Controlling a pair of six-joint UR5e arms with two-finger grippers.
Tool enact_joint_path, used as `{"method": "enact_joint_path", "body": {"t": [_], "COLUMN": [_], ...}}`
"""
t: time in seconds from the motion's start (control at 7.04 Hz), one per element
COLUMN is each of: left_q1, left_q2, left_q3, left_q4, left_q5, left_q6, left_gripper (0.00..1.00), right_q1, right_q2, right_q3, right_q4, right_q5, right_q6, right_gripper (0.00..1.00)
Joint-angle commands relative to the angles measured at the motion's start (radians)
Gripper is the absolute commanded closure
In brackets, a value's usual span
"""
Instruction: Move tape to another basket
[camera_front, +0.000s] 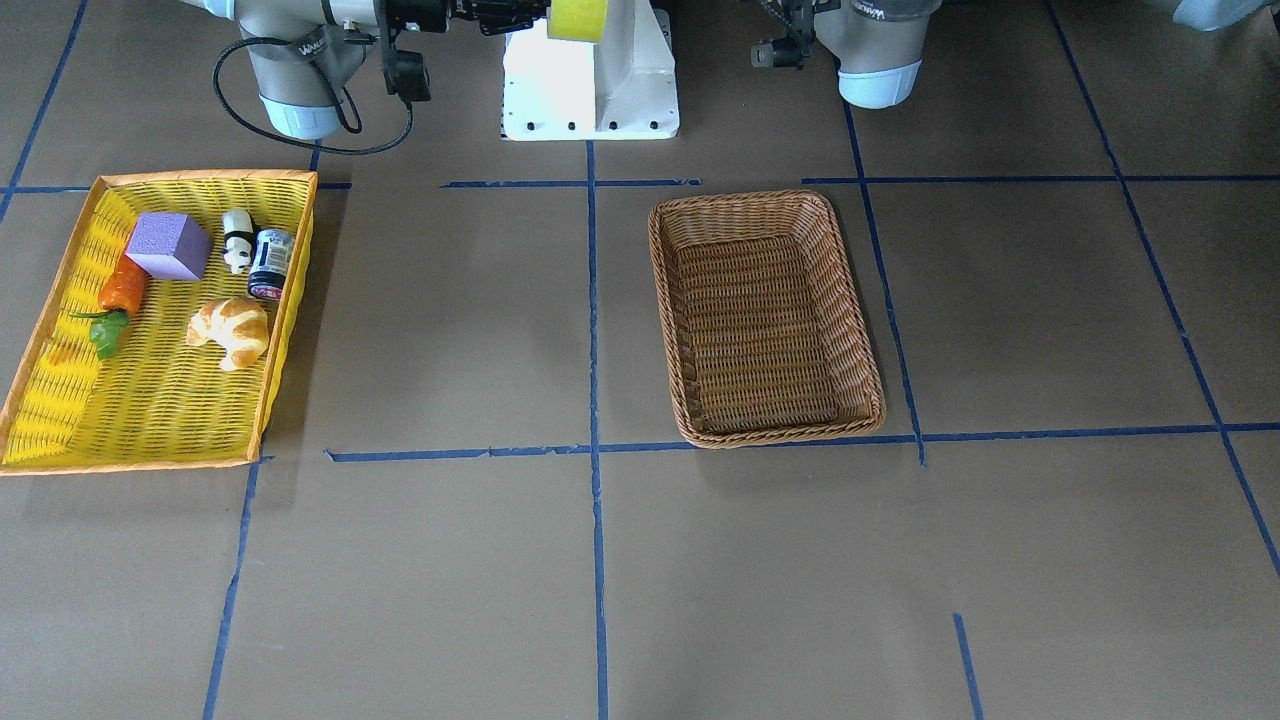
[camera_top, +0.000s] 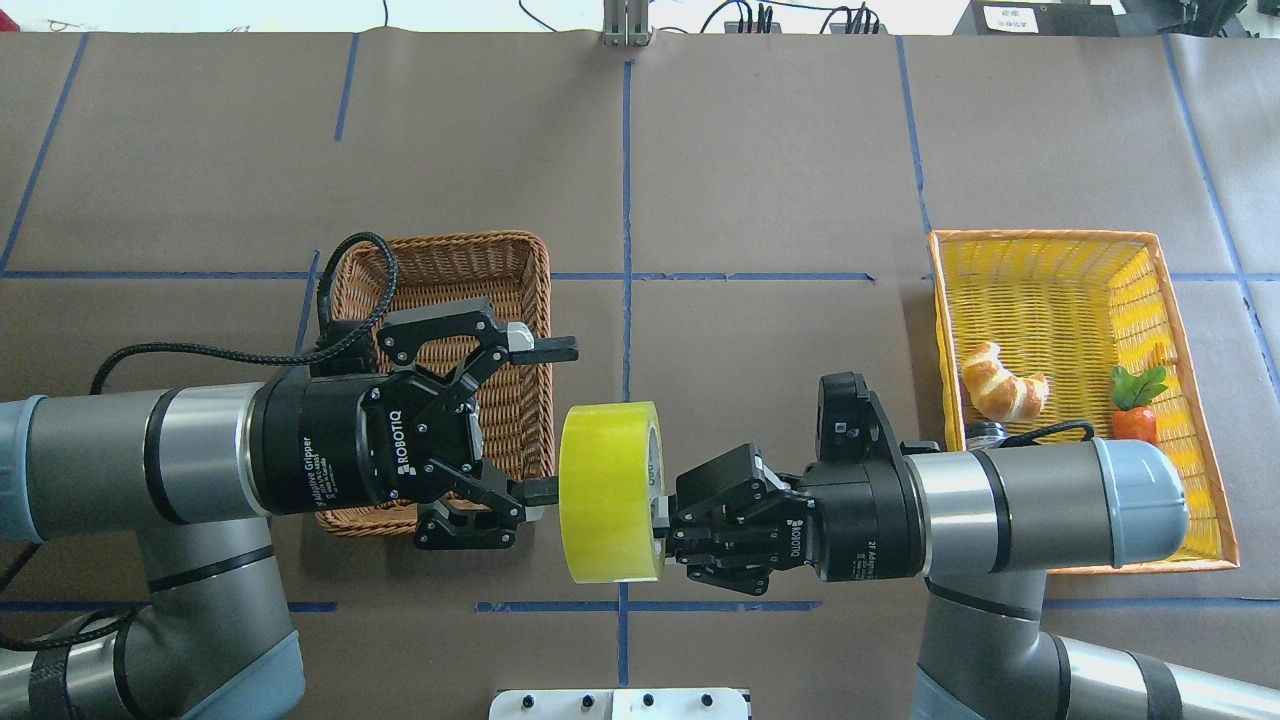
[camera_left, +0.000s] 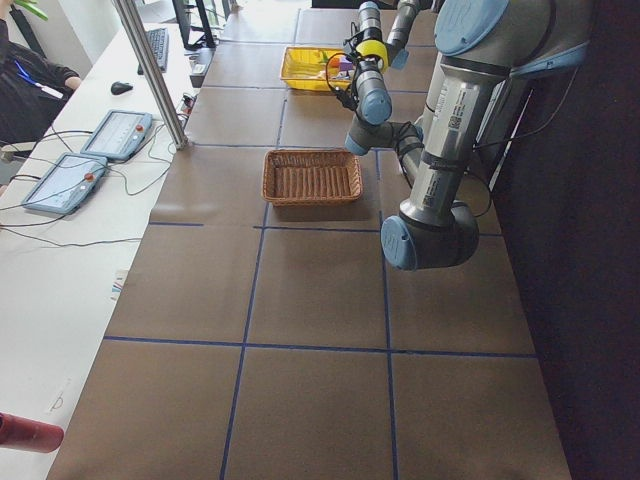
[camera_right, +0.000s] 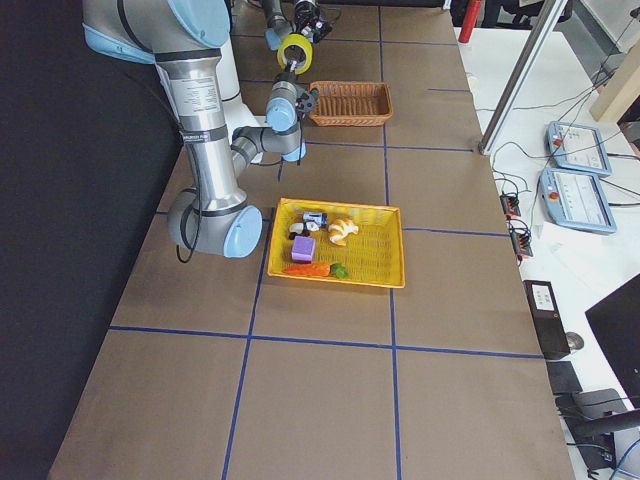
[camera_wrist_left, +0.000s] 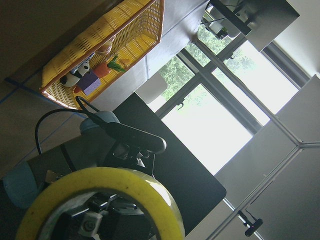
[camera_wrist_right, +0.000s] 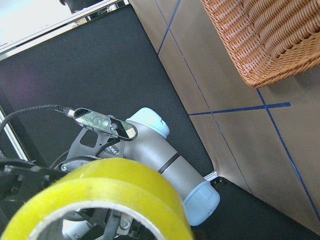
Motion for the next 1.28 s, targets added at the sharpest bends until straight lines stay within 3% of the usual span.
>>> {"method": "enact_joint_path", "body": {"t": [0.0, 1.14], "left_q1": [0.004, 0.011], "left_q2": [-0.003, -0.008], "left_q3": [0.004, 0.007], "left_q4": [0.000, 0.002], "left_q5": [0.003, 0.013], "left_q6": [0.000, 0.000], "left_gripper": [0.00, 0.00], "right_q1": [-0.018, -0.016], "right_q2": [0.011, 0.031], "right_q3": [-0.001, -0.041], "right_q4": [-0.004, 0.013], "right_q5": [-0.023, -0.026], "right_q6": [0.000, -0.002], "right_gripper": [1.00, 0.99]}}
